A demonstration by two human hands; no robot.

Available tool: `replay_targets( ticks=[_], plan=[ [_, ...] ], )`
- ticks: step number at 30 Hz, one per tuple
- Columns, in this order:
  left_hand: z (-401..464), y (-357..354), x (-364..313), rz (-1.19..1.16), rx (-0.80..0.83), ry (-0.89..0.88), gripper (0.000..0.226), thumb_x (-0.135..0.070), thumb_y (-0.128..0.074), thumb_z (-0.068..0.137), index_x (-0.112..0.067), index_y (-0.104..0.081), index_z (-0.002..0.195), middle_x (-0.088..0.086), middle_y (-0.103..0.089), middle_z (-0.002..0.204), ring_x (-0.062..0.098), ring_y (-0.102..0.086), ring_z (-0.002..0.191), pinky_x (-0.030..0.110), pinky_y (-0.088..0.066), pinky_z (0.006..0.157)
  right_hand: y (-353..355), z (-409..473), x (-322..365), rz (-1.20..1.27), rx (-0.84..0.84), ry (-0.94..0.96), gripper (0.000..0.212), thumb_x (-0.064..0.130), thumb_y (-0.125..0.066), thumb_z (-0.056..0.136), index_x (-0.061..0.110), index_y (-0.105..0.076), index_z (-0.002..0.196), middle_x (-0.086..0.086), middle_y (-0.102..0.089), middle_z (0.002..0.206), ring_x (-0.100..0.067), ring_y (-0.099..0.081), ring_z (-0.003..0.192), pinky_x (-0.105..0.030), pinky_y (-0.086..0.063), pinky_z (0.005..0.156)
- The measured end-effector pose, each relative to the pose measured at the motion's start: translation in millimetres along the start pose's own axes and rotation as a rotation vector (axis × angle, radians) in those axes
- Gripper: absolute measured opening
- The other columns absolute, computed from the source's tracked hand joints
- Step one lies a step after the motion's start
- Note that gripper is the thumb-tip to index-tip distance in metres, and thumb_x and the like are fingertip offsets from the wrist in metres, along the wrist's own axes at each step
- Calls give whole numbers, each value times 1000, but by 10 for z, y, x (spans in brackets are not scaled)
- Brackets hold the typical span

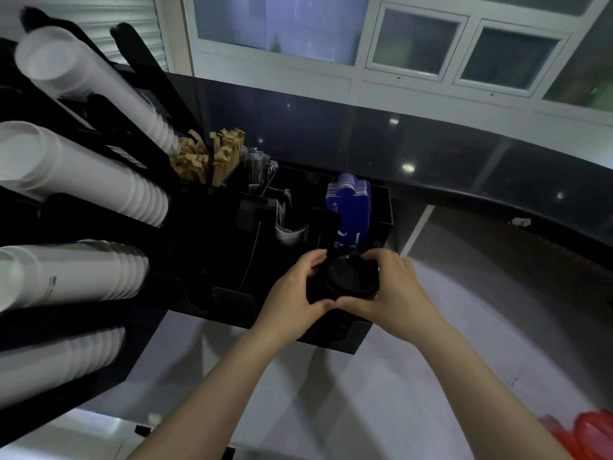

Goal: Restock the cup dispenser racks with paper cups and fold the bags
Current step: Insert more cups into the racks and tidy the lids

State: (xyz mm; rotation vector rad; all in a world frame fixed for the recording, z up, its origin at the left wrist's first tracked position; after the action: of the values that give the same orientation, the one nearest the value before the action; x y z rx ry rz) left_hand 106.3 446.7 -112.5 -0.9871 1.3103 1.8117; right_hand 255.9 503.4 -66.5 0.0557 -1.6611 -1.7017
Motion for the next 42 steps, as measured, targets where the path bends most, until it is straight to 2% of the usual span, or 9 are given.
replay_targets(
  ticks=[4,12,16,21,26,30,33,39,42],
  plan=[
    [17,13,15,13,40,1,84,-19,-76,77,-42,-29,142,-35,-37,132,-10,-40,123,14,-35,100,-89,61,66,33,84,15,107,56,-77,61,40,-12,144,7,-42,138,-19,-32,126,-34,-37,99],
    [-48,283,132,46,-35,17,72,-16,-69,83,-38,-34,142,-29,-41,130,-9,-39,124,3,-28,91,81,98,2,143,-46,-4,88,41,-81,64,38,-35,138,8,-45,132,0,-39,107,-10,-31,80],
    [-73,430,132,59,-67,13,63,-16,-67,85,-37,-40,138,-30,-46,124,-15,-41,117,0,-30,87,181,58,68,201,-116,-2,86,37,-82,65,38,-36,138,10,-46,135,-4,-43,115,-16,-35,88],
    [-131,667,198,69,-154,32,57,-16,-66,86,-35,-45,136,-25,-51,127,-11,-43,120,4,-31,92,351,-38,308,307,-242,77,86,37,-80,64,42,-36,137,21,-44,130,20,-37,109,4,-31,82],
    [-235,999,338,159,-251,72,57,-20,-66,86,-35,-44,136,-31,-48,123,-12,-42,115,6,-31,89,222,28,751,392,-229,173,86,51,-74,60,41,-35,136,21,-43,130,11,-39,115,2,-30,91],
    [-315,1076,459,237,-194,130,64,-18,-69,83,-25,-41,140,-9,-47,138,7,-44,126,26,-39,102,-358,177,1076,203,-15,204,90,44,-75,63,34,-28,139,5,-34,136,-9,-38,121,-23,-38,102],
    [-390,1040,538,297,-99,155,75,-22,-69,84,-23,-30,147,-3,-34,150,14,-31,138,32,-30,112,-724,289,1083,-62,88,148,98,44,-73,68,27,-16,145,-8,-26,140,-32,-35,125,-41,-40,101],
    [-374,856,655,423,54,135,85,-31,-64,88,-27,-7,152,-8,-7,159,10,1,146,34,-6,119,-1088,378,1077,-474,131,157,109,49,-71,72,10,-5,148,-18,-28,138,-35,-38,117,-37,-43,90],
    [-341,773,692,508,85,106,88,-35,-62,89,-25,-2,152,-9,-4,160,9,8,145,33,-4,119,-1261,416,1048,-575,201,143,108,50,-68,76,4,-2,148,-22,-29,139,-37,-38,121,-40,-38,98]
  ],
)
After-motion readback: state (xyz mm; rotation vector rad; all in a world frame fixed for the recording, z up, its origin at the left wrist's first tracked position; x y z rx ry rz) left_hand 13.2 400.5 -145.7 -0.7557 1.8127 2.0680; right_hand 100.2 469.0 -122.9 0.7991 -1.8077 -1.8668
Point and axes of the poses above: each hand's wrist, its own z-axis towards the middle knuckle, its own y-axis out of the back of the hand, x = y × z, the point moved 7 cm from there along z, towards the middle knuckle
